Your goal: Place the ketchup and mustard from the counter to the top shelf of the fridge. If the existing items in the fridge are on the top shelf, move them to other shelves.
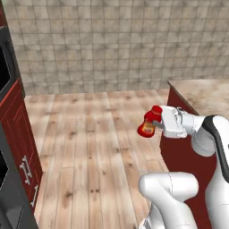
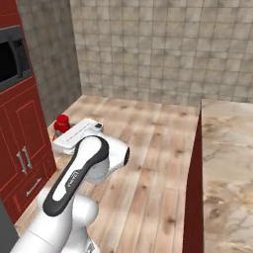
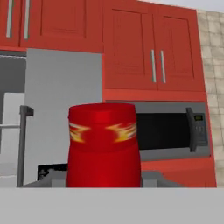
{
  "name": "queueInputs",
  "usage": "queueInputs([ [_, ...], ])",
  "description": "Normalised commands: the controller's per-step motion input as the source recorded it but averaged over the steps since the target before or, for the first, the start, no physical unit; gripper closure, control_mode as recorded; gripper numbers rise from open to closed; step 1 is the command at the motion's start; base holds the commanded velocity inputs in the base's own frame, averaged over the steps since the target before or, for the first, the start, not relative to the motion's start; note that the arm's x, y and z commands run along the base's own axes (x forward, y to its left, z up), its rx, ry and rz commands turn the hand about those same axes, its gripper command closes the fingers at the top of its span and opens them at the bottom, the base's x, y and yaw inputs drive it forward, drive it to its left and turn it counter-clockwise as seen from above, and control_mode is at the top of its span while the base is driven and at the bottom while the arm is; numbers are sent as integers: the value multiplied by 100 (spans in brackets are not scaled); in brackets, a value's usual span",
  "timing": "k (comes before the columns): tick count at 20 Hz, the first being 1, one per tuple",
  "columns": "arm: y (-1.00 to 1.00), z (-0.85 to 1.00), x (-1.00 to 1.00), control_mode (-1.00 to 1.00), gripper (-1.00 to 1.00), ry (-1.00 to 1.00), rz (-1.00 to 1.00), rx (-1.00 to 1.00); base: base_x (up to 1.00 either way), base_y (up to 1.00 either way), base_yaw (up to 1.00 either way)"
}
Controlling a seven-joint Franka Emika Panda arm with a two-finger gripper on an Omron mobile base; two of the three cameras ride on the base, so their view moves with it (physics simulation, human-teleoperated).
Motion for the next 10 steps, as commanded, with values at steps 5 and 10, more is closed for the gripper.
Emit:
queueInputs([
  [5, 0, 0, 0, 100, 100, 0, 0, 0, 100, 0, 1],
  [10, 0, 0, 0, 100, 100, 0, 0, 0, 75, 0, 67],
])
